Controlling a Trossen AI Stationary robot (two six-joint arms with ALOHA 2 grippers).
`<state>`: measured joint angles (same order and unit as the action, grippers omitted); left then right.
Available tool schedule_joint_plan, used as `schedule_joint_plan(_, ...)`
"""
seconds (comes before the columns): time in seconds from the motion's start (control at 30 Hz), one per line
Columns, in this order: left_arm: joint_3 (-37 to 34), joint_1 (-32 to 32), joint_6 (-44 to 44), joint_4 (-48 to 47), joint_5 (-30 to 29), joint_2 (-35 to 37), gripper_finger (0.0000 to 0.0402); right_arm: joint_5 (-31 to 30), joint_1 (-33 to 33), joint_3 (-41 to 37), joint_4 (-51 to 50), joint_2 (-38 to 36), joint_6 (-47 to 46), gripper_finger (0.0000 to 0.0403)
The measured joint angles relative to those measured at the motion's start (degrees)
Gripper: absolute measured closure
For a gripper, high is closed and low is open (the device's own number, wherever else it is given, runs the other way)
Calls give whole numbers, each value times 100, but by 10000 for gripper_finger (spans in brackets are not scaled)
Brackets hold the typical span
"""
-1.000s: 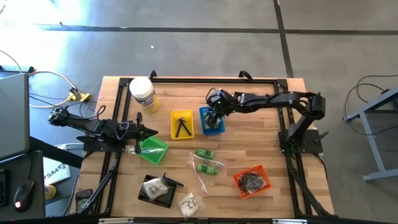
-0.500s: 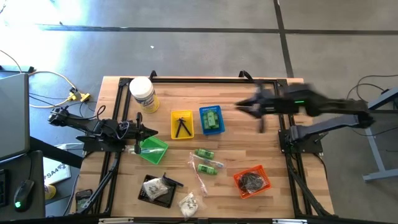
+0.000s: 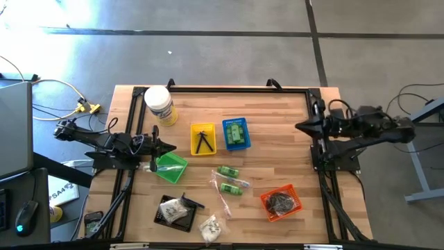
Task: Pick & Place Travel size toiletries
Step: Put the razor into the yellow bin
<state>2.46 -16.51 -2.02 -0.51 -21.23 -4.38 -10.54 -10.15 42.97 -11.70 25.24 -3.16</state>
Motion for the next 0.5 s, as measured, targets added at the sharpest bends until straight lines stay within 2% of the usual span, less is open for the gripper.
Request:
schedule_joint_plan(0.13,0,0,0,4,0,0,402,104,-2,-915,331,-818,147,399)
schedule_joint_plan(0.23,0,-1,5,10,0,1,402,544,2,-1469,677,-1317,133,399)
schedule_joint_plan(0.3,0,0,8,13,0,1,402,484,-2,-1884,913,-1626,54,399)
schedule_joint_plan(0.37,0,0,15,15,-11,2,402,358,10,-2258,1243,-1722,-28,399)
schedule_joint_plan(0.5,0,0,20,20,-11,2,402,569,8,-2815,1718,-1841,-117,399)
